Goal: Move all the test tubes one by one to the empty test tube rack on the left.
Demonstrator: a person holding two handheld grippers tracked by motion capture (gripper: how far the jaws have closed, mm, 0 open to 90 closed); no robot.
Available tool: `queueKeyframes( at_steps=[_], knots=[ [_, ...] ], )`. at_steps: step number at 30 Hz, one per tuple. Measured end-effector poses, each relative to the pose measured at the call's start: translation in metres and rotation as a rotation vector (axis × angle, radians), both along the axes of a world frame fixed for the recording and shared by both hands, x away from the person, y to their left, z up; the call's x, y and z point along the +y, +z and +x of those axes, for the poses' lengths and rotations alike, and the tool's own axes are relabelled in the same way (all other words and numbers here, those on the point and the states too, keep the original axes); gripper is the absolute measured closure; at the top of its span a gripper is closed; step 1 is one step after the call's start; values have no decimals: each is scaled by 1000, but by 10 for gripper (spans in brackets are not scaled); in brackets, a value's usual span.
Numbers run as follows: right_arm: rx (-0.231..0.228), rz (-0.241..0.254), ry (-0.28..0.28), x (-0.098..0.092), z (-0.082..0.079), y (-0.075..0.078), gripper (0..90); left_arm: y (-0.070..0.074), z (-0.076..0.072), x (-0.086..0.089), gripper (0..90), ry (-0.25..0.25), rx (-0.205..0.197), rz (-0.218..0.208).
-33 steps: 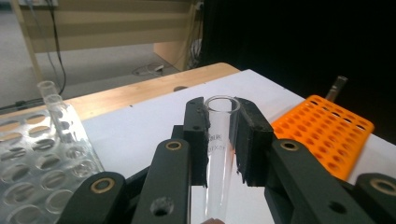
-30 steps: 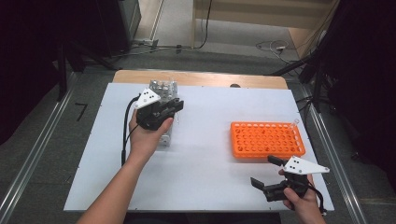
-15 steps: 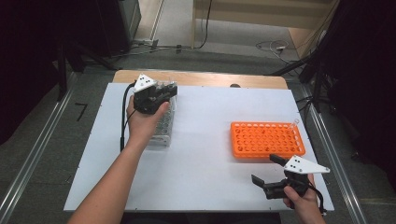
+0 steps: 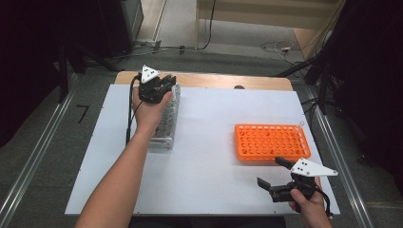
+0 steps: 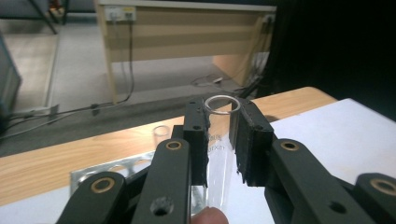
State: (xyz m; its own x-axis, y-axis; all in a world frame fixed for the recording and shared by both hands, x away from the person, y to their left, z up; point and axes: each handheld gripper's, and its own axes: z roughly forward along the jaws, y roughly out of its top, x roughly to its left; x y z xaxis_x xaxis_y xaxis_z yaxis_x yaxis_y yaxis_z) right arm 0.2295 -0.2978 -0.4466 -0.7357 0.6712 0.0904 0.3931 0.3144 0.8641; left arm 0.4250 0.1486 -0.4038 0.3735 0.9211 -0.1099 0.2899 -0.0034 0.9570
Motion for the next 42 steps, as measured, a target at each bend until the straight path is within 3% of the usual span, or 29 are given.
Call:
queueKeyframes(
  at_steps=[8,15,26,35,39,42],
  knots=[
    [6,6,6,-1,1,-1,0,-12,8,-2,755,11,35,31],
    [7,2,10,0,1,-1,0,-22,12,-4,754,16,104,53],
    [6,4,10,0,1,0,0,-22,10,-3,740,7,127,46],
    [6,2,3,-1,1,-1,0,-17,4,-2,622,-13,140,41],
    [1,3,-4,-4,2,0,0,-13,-4,0,511,-31,133,8],
    [1,1,-10,-5,3,0,0,-9,-14,2,333,-46,143,-39]
  ],
)
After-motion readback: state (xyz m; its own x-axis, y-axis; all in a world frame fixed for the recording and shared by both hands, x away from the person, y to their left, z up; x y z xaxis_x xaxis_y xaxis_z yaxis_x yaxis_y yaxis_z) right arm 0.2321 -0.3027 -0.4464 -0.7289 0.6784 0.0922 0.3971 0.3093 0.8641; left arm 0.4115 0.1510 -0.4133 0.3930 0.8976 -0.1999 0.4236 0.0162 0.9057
